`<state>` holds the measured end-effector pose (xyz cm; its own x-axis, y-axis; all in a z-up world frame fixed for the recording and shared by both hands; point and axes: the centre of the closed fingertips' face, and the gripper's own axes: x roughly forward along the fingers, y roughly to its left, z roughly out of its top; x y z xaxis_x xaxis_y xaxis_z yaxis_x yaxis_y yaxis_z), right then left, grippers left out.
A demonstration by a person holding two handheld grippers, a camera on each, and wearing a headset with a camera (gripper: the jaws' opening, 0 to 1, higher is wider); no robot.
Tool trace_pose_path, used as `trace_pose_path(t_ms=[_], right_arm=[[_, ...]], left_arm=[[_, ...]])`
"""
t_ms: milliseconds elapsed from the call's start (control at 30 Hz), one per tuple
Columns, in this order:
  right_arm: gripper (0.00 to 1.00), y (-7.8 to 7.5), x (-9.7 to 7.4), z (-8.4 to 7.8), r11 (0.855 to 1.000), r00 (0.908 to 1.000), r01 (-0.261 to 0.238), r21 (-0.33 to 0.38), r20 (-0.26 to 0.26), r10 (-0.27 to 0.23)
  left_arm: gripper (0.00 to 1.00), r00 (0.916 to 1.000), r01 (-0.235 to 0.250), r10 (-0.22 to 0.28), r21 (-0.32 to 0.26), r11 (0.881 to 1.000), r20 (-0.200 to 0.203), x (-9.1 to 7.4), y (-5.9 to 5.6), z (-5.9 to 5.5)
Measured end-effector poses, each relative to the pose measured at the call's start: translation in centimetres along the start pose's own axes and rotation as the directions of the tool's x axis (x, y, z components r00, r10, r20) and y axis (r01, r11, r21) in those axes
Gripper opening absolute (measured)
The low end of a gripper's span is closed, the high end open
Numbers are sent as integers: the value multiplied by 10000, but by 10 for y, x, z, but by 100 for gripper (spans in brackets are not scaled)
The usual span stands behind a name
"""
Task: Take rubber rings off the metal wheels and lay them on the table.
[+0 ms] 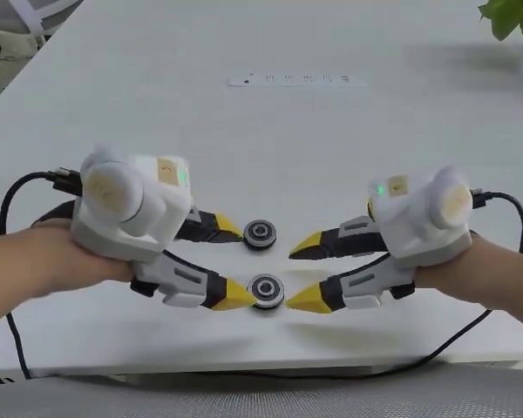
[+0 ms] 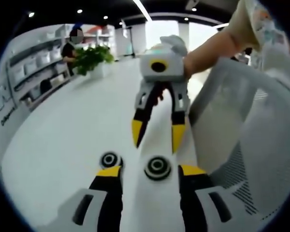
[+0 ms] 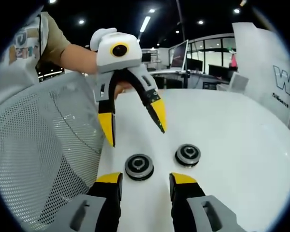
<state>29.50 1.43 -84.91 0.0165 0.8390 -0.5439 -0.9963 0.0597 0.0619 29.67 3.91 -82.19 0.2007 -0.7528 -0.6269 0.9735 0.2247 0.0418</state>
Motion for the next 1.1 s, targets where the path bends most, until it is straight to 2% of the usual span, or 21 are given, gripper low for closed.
trace_pose_path(t_ms=[267,500,667,1100], right_arm=[[34,5,6,-2,9996,9996,-272,70,-60,272],[34,5,7,-3,9996,9996,-276,53,-72,277],[34,6,8,-5,9995,9996,-283,127,-86,284],[34,5,9,-6,9994,9994,-314,118,-123,316]], left_arm=[[39,9994,240,-239,22,9997,-251,7,-4,-5],[32,9980,539,-533,153,9984,-339,13,-12,-6],[28,9978,572,-567,134,9983,-343,18,-8,-7],[19,9954,839,-826,262,9961,-493,28,-11,-8]])
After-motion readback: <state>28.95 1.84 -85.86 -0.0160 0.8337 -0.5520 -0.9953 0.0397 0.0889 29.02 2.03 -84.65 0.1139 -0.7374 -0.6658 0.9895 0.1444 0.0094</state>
